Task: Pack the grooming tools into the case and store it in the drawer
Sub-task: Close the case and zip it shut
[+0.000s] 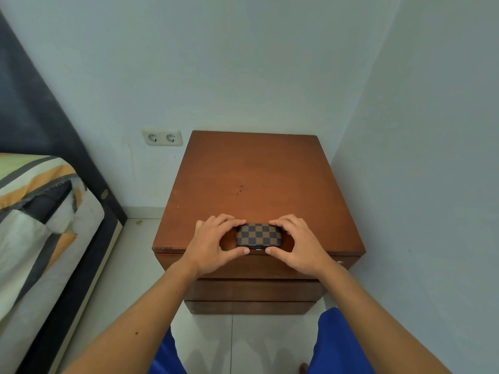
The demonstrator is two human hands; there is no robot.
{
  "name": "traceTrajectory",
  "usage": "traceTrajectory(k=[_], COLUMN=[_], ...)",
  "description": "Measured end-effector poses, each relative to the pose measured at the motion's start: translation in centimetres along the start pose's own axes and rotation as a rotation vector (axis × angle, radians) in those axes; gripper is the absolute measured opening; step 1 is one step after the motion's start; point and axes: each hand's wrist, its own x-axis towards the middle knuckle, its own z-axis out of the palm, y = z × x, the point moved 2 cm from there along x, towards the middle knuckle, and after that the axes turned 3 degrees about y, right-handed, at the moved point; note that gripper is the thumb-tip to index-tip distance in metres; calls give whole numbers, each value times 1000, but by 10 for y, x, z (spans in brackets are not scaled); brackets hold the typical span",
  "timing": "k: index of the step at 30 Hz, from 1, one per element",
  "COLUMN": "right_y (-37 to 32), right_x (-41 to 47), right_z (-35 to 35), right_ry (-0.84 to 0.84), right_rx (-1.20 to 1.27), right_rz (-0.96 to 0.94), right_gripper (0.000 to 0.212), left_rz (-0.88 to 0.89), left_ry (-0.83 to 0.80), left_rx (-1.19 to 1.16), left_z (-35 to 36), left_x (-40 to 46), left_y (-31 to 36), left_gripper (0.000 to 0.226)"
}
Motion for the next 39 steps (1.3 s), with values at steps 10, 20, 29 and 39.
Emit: traceTrajectory(k=[10, 20, 29, 39], right_y=[-3, -4, -5, -8], right_x=[-11, -6, -3, -8], right_z=[11, 3, 4, 2], right_ry=[53, 73, 39, 34], right_rx=[-158, -38, -30, -39], right_rz=[-116, -30, -20, 26], right_gripper=[66, 64, 60, 63], left_rz=[39, 3, -7, -11], left_ry=[31, 51, 50, 32], left_rx=[156, 60, 38, 25], left_z=[8, 5, 4, 4], left_x=[-4, -3, 0, -2], left_y=[2, 1, 1, 0], left_gripper=[74, 69, 69, 78])
